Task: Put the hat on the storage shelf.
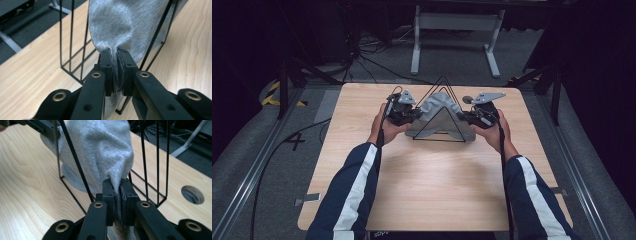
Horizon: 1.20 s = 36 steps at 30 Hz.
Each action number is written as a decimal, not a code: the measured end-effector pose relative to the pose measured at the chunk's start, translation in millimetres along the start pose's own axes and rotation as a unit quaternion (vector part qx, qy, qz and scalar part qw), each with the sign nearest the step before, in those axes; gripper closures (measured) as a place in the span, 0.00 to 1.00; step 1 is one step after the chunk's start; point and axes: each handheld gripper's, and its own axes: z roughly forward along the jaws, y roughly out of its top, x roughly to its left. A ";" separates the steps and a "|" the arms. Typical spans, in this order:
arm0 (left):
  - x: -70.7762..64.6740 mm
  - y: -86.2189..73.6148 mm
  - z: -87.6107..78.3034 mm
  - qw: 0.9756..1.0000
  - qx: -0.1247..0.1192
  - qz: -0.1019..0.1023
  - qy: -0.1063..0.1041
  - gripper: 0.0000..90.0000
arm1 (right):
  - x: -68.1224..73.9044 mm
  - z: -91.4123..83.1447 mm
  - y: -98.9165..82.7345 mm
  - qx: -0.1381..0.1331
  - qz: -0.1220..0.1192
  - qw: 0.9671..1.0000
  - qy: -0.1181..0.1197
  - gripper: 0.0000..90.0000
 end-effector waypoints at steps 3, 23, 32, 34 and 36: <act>0.7 -5.3 5.0 1.000 0.006 -0.005 -0.002 0.93 | -2.1 5.2 -6.3 0.007 0.007 1.000 -0.001 0.94; -0.1 -23.3 16.3 1.000 -0.007 -0.030 -0.005 0.93 | -3.9 19.4 -26.2 0.008 0.034 0.999 -0.017 0.93; -1.6 -23.0 0.2 1.000 -0.003 -0.024 0.018 0.87 | 1.2 9.1 -21.3 0.016 0.019 0.999 -0.037 0.89; -3.0 -21.5 -4.7 1.000 0.001 -0.010 0.024 0.87 | 3.2 5.1 -19.8 0.021 0.012 0.999 -0.042 0.88; -4.7 -20.9 -10.6 1.000 0.005 -0.007 0.024 0.87 | 3.7 0.8 -19.1 0.021 0.010 0.999 -0.043 0.87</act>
